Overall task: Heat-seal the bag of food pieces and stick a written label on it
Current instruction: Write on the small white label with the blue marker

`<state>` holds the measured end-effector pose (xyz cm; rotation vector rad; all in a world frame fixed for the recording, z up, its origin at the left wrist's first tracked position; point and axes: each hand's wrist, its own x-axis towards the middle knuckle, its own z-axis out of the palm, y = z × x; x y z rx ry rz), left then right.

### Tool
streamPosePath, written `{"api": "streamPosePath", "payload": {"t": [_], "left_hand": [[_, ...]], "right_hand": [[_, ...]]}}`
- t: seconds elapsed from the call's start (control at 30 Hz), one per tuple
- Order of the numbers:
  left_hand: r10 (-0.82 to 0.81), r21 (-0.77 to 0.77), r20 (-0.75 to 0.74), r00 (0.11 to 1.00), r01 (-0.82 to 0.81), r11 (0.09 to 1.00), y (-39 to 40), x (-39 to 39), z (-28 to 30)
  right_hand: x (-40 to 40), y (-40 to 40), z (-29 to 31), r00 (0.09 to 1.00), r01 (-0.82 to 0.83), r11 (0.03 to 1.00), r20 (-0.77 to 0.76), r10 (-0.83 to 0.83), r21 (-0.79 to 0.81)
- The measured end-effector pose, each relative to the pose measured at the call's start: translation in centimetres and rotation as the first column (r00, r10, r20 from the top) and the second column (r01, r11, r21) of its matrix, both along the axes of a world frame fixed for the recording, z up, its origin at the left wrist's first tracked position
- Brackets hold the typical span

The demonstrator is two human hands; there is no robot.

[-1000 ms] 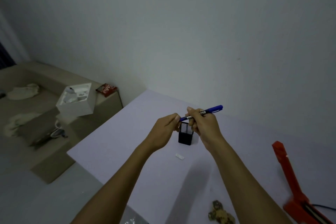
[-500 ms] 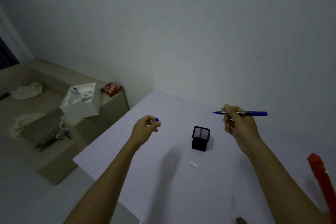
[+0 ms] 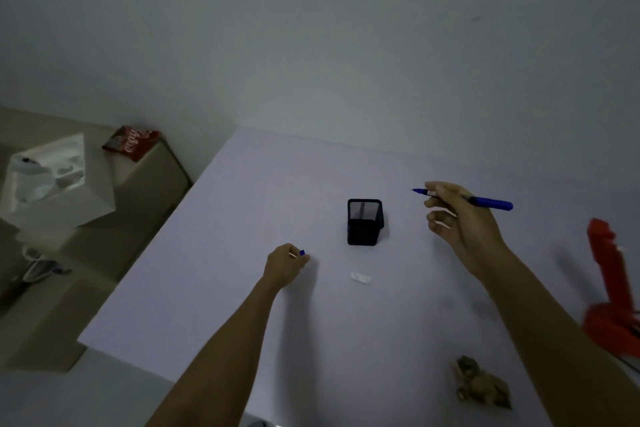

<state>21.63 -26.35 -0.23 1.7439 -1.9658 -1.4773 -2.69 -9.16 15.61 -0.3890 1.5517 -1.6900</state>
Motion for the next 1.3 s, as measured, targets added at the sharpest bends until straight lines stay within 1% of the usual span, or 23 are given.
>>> {"api": "streamPosePath", "payload": {"t": [0.2,0.3,0.37,0.43,0.47,0.5,0.57,0.6,0.67,0.73,0.77,0.83,0.87,0.93,1.03,1.17,1.3], "left_hand": [[0.003,0.058,-0.022,1.000,-0.002,0.998,-1.5,-2.0,-2.6],[-0.004,0.049,0.007,1.000,0.004,0.999,-2.0,-2.4,-3.6],[-0.006,0.030,0.030,1.000,0.005,1.000,-2.1,-2.4,-3.7],[-0.016,0.008,0.027,1.000,0.016,1.000,-2.2,-2.5,-3.4],[-0.020,0.000,0.013,1.000,0.020,1.000,-2.2,-2.5,-3.1],[-0.019,-0.001,-0.008,1.000,0.019,1.000,-2.3,-2.5,-2.9],[-0.001,0.002,-0.056,0.998,0.001,1.000,-2.2,-2.3,-2.4],[0.007,0.000,-0.079,0.997,-0.007,1.000,-2.1,-2.1,-2.1],[0.010,-0.022,-0.108,0.994,-0.013,1.000,-1.8,-1.8,-1.9],[0.004,-0.028,-0.110,0.994,-0.007,1.000,-1.2,-1.5,-1.7],[0.004,-0.021,-0.109,0.994,-0.006,1.000,-0.8,-1.3,-1.8],[0.006,-0.002,-0.108,0.994,-0.007,1.000,-0.1,-1.0,-1.9],[0.004,0.006,-0.105,0.994,-0.004,1.000,0.2,-0.9,-2.1],[-0.003,0.015,-0.098,0.995,0.005,1.000,1.0,-0.6,-2.5],[-0.023,0.013,-0.097,0.995,0.024,1.000,1.9,-0.6,-3.0],[-0.094,-0.031,-0.087,0.992,0.091,0.995,2.6,-1.7,-3.9],[-0.210,-0.064,-0.070,0.975,0.206,0.977,3.7,-4.1,-4.2]], "right_hand": [[-0.2,0.3,-1.7,0.995,0.091,0.993,-0.050,-0.087,0.071],[0.2,0.3,-2.6,0.991,0.099,0.992,-0.099,-0.091,0.080],[0.6,0.5,-3.4,0.982,0.068,0.993,-0.183,-0.050,0.093],[1.2,0.6,-4.6,0.951,0.030,0.992,-0.309,0.011,0.126],[1.7,0.7,-5.4,0.921,0.011,0.990,-0.388,0.045,0.141],[2.4,0.9,-6.2,0.871,-0.008,0.987,-0.483,0.086,0.161],[3.7,1.4,-8.4,0.729,-0.074,0.967,-0.649,0.220,0.245],[4.4,1.6,-9.7,0.653,-0.115,0.943,-0.692,0.309,0.313],[5.8,2.1,-12.4,0.534,-0.182,0.869,-0.696,0.480,0.459],[7.0,2.3,-14.7,0.472,-0.248,0.795,-0.648,0.598,0.553],[7.5,2.2,-15.6,0.448,-0.255,0.754,-0.617,0.647,0.605],[8.1,1.9,-17.0,0.376,-0.206,0.688,-0.593,0.712,0.696],[8.3,1.8,-17.9,0.341,-0.205,0.689,-0.610,0.716,0.695],[8.6,1.5,-19.2,0.287,-0.274,0.710,-0.650,0.704,0.648],[8.5,1.2,-21.0,0.195,-0.263,0.704,-0.678,0.708,0.659],[8.7,1.1,-21.6,0.177,-0.231,0.712,-0.691,0.701,0.663],[8.6,1.5,-21.7,0.184,-0.251,0.683,-0.659,0.729,0.685]]}}
